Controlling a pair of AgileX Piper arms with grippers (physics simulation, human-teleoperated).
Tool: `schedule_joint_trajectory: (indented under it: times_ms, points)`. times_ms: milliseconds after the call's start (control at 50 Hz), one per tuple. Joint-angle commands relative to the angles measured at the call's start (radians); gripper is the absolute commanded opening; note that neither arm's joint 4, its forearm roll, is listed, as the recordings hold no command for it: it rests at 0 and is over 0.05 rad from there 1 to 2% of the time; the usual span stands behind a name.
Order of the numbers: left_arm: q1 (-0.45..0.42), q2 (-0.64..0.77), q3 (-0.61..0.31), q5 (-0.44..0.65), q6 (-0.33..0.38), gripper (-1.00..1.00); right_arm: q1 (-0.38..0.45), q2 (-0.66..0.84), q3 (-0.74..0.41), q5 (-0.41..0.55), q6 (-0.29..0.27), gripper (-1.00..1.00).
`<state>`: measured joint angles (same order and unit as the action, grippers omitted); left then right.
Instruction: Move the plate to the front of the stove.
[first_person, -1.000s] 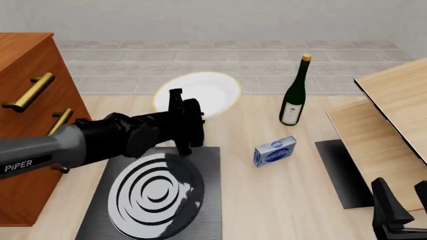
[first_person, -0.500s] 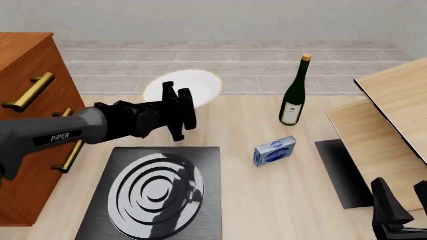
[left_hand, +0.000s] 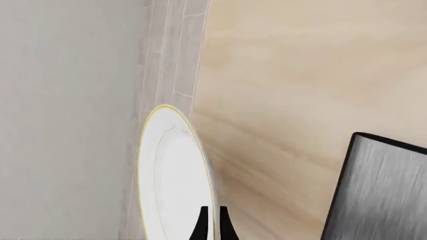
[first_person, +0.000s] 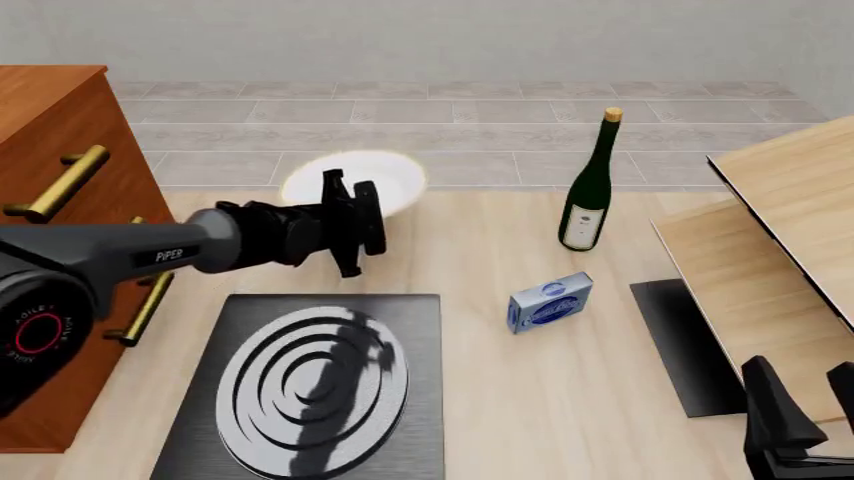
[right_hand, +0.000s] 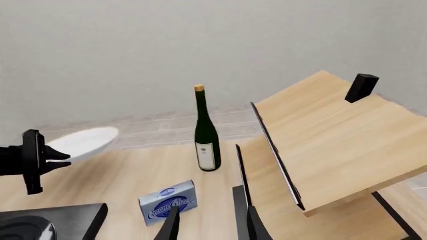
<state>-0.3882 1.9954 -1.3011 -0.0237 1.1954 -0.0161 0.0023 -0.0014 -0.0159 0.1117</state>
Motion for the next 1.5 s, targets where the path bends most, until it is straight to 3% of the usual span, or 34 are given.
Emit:
schedule_joint_trajectory:
  times_ms: [20,820,920,960,1000,1040,1500]
  points:
    - [0.022,0.066,-0.067,0.005,0.008,-1.00,-0.002,0.002,0.000,0.002,-0.002,1.00]
    - [0.093,0.251,-0.230,0.048,0.034,-1.00,-0.004,0.005,0.000,0.002,0.001,1.00]
    - [0.090,0.258,-0.258,0.092,0.027,-1.00,-0.004,0.005,0.000,0.001,0.000,1.00]
    - [0.074,0.259,-0.305,0.165,-0.020,-1.00,-0.004,0.006,0.000,0.000,0.001,1.00]
    - [0.078,0.256,-0.308,0.175,-0.009,-1.00,-0.004,0.004,0.001,0.001,0.001,1.00]
    - [0.053,0.254,-0.344,0.239,-0.062,-1.00,-0.004,0.005,0.001,0.000,0.001,1.00]
    - [0.042,0.287,-0.423,0.357,-0.067,-1.00,-0.005,0.008,0.001,-0.003,0.002,1.00]
